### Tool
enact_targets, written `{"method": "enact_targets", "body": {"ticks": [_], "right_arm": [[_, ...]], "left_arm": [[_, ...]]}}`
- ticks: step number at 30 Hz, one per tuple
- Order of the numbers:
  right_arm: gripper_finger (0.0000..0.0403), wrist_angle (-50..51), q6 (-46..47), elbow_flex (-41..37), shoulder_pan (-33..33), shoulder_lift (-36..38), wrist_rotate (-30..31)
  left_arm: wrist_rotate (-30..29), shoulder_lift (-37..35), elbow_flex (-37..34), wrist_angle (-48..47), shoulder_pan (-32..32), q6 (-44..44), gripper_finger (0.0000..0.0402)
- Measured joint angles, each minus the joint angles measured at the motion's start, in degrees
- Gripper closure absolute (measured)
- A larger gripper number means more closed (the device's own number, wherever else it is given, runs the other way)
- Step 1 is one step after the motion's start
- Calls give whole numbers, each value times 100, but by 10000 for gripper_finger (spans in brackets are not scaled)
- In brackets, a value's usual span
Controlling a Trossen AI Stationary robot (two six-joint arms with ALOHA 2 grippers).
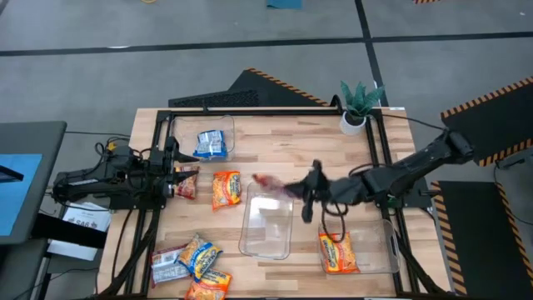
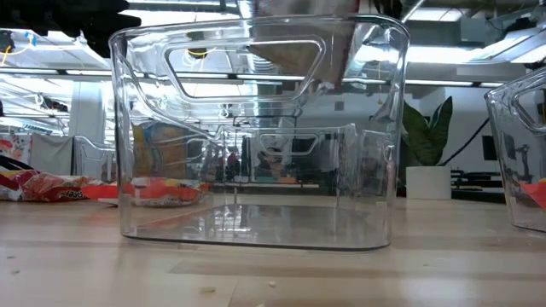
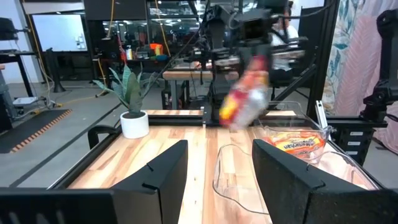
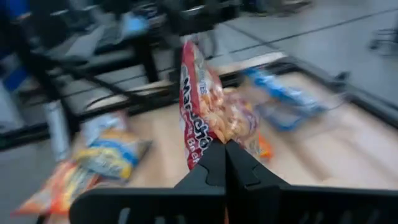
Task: Sort Maruchan noodles
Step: Put the top red noodle pack into the middle transparent bin
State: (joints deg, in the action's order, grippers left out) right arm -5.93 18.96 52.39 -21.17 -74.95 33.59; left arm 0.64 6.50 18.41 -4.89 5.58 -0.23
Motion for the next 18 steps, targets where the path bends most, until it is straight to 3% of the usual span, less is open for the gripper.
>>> {"method": "enact_targets", "body": {"ticks": [9,18], "right_arm": [[393,-359,493,-12,-277,-958,-798],[354,-330,717,25,-116,-1258,-839]], "left_arm": [[0,0,0,2,0,-2,231],[0,0,0,-12,0,-28,231]]}}
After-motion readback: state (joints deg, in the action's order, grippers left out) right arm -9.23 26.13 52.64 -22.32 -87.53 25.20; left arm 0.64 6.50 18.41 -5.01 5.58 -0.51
